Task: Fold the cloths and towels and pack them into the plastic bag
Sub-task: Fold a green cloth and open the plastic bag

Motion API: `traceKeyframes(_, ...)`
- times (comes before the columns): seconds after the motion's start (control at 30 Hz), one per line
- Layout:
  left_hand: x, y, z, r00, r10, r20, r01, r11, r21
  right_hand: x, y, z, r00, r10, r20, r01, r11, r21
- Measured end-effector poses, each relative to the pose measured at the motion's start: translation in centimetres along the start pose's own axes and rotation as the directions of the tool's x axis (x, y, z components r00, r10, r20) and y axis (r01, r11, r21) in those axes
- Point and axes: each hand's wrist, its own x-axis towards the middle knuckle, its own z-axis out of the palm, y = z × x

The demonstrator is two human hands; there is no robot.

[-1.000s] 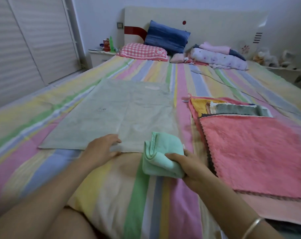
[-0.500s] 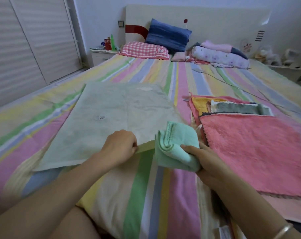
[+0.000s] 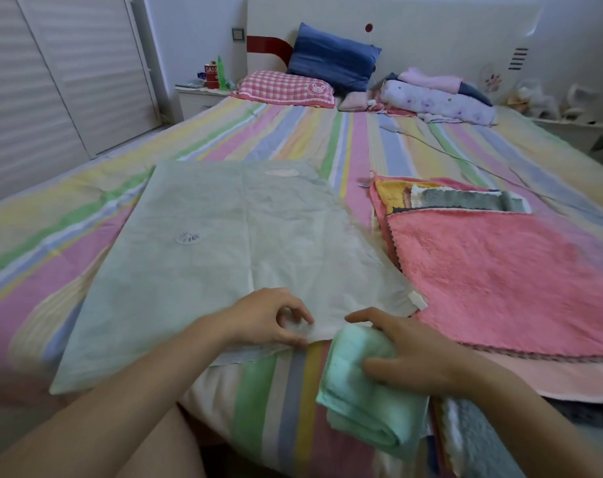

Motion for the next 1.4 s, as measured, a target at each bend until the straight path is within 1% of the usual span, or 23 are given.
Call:
traceKeyframes(0.07,-0.1,-0.1,0.3,1.0,0.026,-0.009,-0.026,0.999,-0.036,0.4,0.1,0.4,0.997,-0.045,-0.058,0.034,0.983,-0.18)
traceKeyframes(0.17,-0.4,-0.2,0.7,0.998,0.033,-0.051,-0.036,0.997,-0.061,0.7,0.0,1.3,0.997,-0.041,-0.063,0.015,0.929,-0.369)
traceKeyframes(0.23,-0.8,-0.3,1.0,0.996,0.033,-0.087,-0.04,0.996,-0.08,0.8,-0.3,2.2,0.996,-0.049,-0.081,0.005,0.882,-0.471)
traceKeyframes(0.3,-1.1,-0.4,1.2,0.994,0.028,-0.103,-0.039,0.994,-0.107,0.8,-1.2,3.0,0.985,-0.08,-0.152,-0.015,0.841,-0.541)
traceKeyframes(0.4,-1.3,-0.4,1.4,0.992,0.041,-0.116,-0.051,0.995,-0.088,0.9,-2.1,4.9,0.952,-0.19,-0.241,0.0,0.784,-0.621)
traceKeyframes(0.5,-1.1,-0.5,1.4,0.992,0.055,-0.117,-0.062,0.997,-0.054,1.1,-2.0,6.5,0.914,-0.301,-0.271,0.062,0.766,-0.64)
traceKeyframes(0.63,-1.1,-0.5,1.5,0.994,0.1,-0.053,-0.097,0.993,0.062,1.1,-1.6,7.8,0.878,-0.385,-0.284,0.11,0.74,-0.663)
traceKeyframes(0.73,-1.5,-0.6,1.4,0.994,0.106,-0.011,-0.105,0.99,0.089,1.6,-1.6,8.4,0.874,-0.402,-0.275,0.092,0.69,-0.718)
traceKeyframes(0.8,-1.8,-0.7,1.4,0.994,0.113,0.001,-0.112,0.984,0.139,2.1,-1.9,9.3,0.872,-0.424,-0.243,0.109,0.653,-0.75)
traceKeyframes(0.9,-2.1,-0.6,1.7,0.98,0.184,-0.077,-0.16,0.957,0.243,2.7,-2.5,10.9,0.877,-0.435,-0.205,0.138,0.637,-0.759)
traceKeyframes(1.0,-3.0,-0.7,2.4,0.955,0.226,-0.193,-0.15,0.927,0.344,3.0,-2.5,11.4,0.876,-0.425,-0.23,0.124,0.658,-0.743)
traceKeyframes(1.1,-4.1,-0.9,3.1,0.896,0.32,-0.308,-0.139,0.861,0.49,3.1,-2.0,11.2,0.867,-0.428,-0.255,0.126,0.684,-0.719)
traceKeyframes(1.23,-4.5,-0.5,4.3,0.859,0.393,-0.328,-0.084,0.74,0.667,3.2,-1.8,11.2,0.864,-0.43,-0.262,0.136,0.7,-0.702)
traceKeyframes(1.3,-4.6,-0.3,4.6,0.845,0.41,-0.343,-0.066,0.716,0.695,3.2,-1.8,11.2,0.861,-0.434,-0.265,0.137,0.701,-0.7)
traceKeyframes(1.33,-4.7,-0.5,4.5,0.835,0.414,-0.363,-0.062,0.726,0.685,3.1,-1.7,11.2,0.86,-0.435,-0.267,0.137,0.702,-0.699)
traceKeyframes(1.4,-4.9,-0.8,4.3,0.82,0.396,-0.414,-0.071,0.787,0.613,3.0,-1.6,11.1,0.858,-0.437,-0.27,0.14,0.706,-0.695)
